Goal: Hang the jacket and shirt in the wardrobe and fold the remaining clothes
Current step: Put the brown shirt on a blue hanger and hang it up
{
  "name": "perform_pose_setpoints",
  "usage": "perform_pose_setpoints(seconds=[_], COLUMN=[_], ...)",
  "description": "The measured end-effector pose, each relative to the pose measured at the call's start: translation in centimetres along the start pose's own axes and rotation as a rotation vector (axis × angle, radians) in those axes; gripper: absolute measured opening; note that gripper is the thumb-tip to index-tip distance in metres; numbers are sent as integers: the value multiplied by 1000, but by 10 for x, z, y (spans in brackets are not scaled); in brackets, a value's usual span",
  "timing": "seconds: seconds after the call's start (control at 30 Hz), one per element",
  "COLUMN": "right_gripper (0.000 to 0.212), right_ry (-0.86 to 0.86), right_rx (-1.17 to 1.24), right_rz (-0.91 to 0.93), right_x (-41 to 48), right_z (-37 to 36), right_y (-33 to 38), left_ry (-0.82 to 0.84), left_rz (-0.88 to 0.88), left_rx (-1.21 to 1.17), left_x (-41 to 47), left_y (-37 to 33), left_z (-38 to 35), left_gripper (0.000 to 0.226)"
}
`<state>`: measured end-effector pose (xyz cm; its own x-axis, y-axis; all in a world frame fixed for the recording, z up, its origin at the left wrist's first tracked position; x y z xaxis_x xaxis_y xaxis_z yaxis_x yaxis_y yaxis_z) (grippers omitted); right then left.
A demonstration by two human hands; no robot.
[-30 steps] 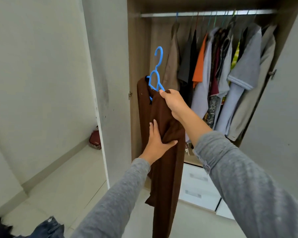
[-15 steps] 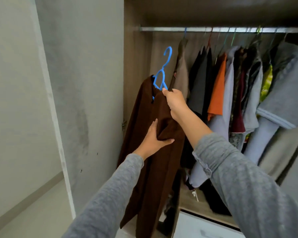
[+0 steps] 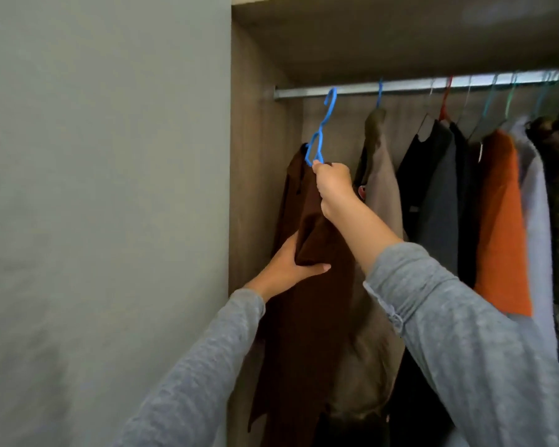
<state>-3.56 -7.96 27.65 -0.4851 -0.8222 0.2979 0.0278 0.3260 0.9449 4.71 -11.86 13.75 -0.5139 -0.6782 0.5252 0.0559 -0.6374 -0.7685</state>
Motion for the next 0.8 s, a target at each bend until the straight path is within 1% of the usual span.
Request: perform_pose_setpoints(seconds=[0.07,0.17,0.27,0.37,0.43,0.57,0.7,0.8], right_gripper=[28,26,26,17,24,27,29,30], right_ry=[8,2,8,20,22,42,65,81], right_rx=[5,23,15,17,24,-27,-120,-164], right_rz=[17,40,70,85,95,110,178,151], right_x=[36,87,141,180,206,236,253,262], right_z=[-5,-14,-22,-27,-29,-31,-33,-30], right_y=[0,7,16,22,25,25,16,1], left_ry=[-3,2,-5,-22,-44,-49,-61,-72], left_rz=[3,-48,-131,-205,-242,-269,-281,-260], left_rx=[18,91,171,186,183,156,89,67], left_x=[33,86,143,188,214,247,268,271], left_y=[13,22,28,32,38,49,62,80], left_z=[4,12,20,27,27,31,28,20], left_gripper=[82,81,75,64,61,63,64,65])
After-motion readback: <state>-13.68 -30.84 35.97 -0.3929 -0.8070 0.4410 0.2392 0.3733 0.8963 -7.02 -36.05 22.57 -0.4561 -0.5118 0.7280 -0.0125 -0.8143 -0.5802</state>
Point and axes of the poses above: each hand's wrist, its own x-axis towards the middle knuckle, its own z-axis out of the back of the hand, y = z × x, the point moved 1 cm from there along x, towards the middle knuckle, and after that the axes turned 3 degrees about -z, right-handed, at the moved point
